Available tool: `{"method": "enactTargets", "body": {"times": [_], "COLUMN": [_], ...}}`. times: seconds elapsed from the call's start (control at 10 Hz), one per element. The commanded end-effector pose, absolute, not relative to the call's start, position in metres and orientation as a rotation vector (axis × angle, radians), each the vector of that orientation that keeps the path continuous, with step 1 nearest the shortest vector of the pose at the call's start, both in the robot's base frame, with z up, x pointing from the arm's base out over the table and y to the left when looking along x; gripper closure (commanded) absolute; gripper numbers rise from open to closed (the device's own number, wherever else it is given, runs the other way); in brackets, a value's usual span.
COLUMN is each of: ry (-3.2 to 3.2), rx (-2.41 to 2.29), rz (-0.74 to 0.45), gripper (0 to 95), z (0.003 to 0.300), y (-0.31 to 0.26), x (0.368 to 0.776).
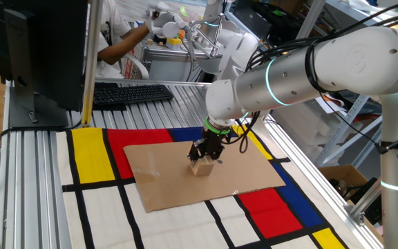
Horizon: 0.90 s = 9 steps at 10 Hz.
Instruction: Hold a small block with the gripper and sweep it from left to right on the table
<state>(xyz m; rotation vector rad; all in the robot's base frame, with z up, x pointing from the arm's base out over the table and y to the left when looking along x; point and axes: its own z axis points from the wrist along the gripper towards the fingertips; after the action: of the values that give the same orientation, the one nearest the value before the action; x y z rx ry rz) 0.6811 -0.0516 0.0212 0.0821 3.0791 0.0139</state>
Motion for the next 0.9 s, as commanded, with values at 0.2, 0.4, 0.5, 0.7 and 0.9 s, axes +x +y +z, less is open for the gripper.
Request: {"method": "enactTargets", "body": {"times": [0.2, 0.4, 0.5, 0.7, 0.9], "ry": [3.079, 3.078, 3.079, 3.079, 3.076], "rx": [0.097, 0.100, 0.107, 0.121, 0.119], "rz": [0.010, 0.005, 0.008, 0.017, 0.005], "gripper": [95.0, 95.0, 95.0, 95.0, 95.0], "z": [0.0209, 0.0206, 0.0211, 0.0203, 0.0206], "y": [-0.0492, -0.0478, -0.0467, -0.0451, -0.0441], "x": [0.6800, 0.6796, 0.6792, 0.6787, 0.6785]}}
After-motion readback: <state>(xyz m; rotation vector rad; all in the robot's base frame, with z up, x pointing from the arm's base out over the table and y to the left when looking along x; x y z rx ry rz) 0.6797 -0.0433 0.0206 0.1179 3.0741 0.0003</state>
